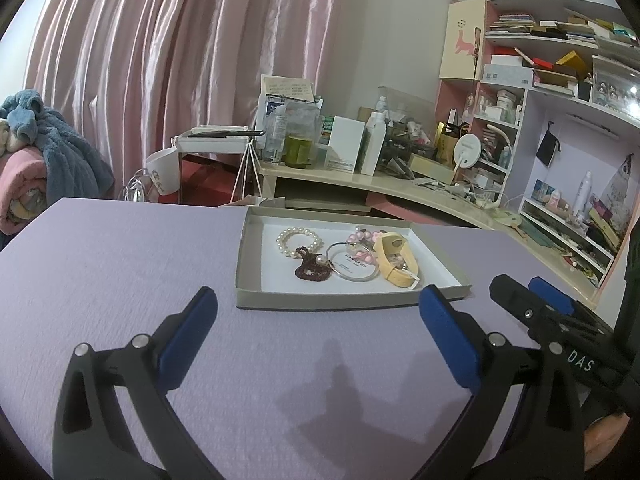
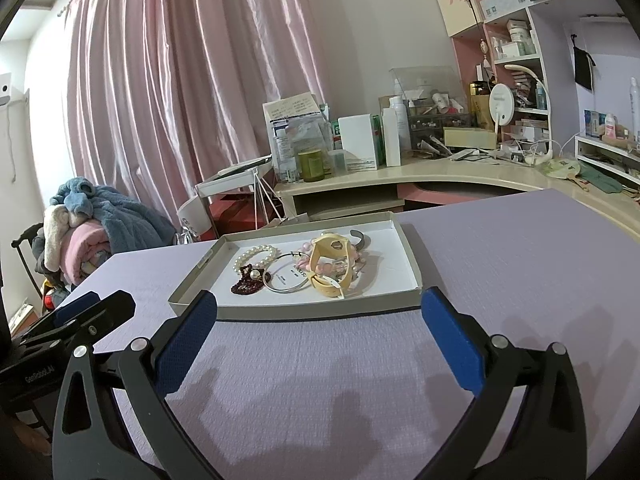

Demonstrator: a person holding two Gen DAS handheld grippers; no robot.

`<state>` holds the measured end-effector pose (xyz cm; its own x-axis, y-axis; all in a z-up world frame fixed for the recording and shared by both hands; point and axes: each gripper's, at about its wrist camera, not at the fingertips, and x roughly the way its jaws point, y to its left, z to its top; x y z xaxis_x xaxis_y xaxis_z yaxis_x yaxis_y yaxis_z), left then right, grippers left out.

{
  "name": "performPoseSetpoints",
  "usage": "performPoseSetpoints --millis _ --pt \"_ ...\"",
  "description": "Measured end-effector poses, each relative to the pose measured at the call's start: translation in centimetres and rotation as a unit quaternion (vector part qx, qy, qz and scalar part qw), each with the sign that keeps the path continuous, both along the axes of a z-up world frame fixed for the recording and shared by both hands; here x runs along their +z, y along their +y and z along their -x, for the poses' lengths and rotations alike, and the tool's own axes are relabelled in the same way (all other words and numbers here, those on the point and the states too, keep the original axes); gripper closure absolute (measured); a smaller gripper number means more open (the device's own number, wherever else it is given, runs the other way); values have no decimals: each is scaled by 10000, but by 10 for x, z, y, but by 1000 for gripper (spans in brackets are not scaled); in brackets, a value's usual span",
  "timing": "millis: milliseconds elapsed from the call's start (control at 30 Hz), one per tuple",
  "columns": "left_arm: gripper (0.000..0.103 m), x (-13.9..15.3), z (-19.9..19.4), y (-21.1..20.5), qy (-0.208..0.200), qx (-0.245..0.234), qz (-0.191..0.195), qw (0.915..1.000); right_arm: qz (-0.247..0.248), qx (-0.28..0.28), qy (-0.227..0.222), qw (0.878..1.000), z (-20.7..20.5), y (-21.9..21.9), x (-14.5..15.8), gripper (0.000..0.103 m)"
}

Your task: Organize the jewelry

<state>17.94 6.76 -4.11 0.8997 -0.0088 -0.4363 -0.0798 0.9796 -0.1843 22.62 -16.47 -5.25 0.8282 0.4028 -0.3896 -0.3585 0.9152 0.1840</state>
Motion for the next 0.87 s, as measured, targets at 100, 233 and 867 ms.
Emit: performPoseSetpoints --millis 100,233,867 --pt "2 0 -1 0 -5 -17 -14 10000 -2 -1 6 10000 0 0 0 1" --pt "2 1 -1 -4 -34 -15 -61 10000 -1 -5 -1 10000 1 0 -1 1" --pt "2 -1 -6 2 -21 3 -42 10000 -6 2 -1 10000 1 -1 -1 1"
